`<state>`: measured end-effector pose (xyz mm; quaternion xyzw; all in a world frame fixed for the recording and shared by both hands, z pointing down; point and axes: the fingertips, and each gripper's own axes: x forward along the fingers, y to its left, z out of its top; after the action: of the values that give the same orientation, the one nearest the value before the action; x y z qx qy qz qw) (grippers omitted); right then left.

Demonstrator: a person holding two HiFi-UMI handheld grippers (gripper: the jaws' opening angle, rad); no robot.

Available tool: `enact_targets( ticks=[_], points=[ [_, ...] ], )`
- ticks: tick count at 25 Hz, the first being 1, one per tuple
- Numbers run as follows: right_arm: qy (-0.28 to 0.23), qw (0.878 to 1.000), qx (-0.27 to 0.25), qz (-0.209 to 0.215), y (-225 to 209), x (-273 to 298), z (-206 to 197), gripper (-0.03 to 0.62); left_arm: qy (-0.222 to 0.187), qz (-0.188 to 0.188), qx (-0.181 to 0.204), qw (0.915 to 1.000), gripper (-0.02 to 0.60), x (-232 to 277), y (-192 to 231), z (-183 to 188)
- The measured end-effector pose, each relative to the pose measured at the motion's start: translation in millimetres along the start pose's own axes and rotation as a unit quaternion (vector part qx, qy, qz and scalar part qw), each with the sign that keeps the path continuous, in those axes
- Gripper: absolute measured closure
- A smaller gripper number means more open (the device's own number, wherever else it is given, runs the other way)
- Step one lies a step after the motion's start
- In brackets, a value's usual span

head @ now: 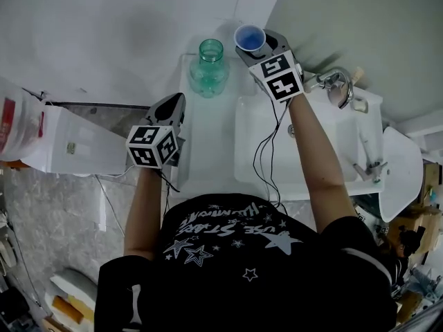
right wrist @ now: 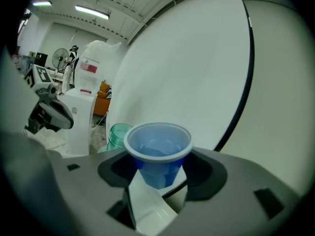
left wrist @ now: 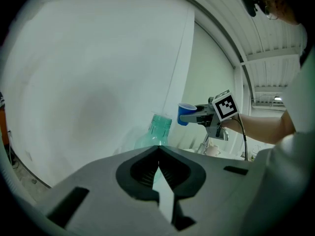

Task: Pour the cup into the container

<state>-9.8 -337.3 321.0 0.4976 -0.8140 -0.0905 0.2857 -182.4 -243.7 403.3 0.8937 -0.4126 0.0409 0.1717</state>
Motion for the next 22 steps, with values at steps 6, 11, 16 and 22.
enact_targets(
  ticks=[6,11,16,22],
  points=[
    [0.007,0.999,0.046,-0.020,-17.0,-16.2,-42.8,0.319,0.009,0.002,0.001,1.0000,0.571,4.8,-15.4,-8.3],
    [0.008,0.995,0.092,-0.023,-18.1,-21.9,-84.4,0.318,0.017,0.005,0.000,0.9998,0.571,11.8,-25.0,-18.4],
    [-0.002,0.992,0.120,-0.031,-15.9,-22.2,-117.2,0.315,0.019,0.011,0.003,0.9998,0.571,23.2,-32.1,-23.8],
    [0.001,0.988,0.149,-0.039,-17.5,-14.5,-157.2,0.313,0.025,0.020,0.001,0.9995,0.571,39.4,-35.8,-34.7]
  ],
)
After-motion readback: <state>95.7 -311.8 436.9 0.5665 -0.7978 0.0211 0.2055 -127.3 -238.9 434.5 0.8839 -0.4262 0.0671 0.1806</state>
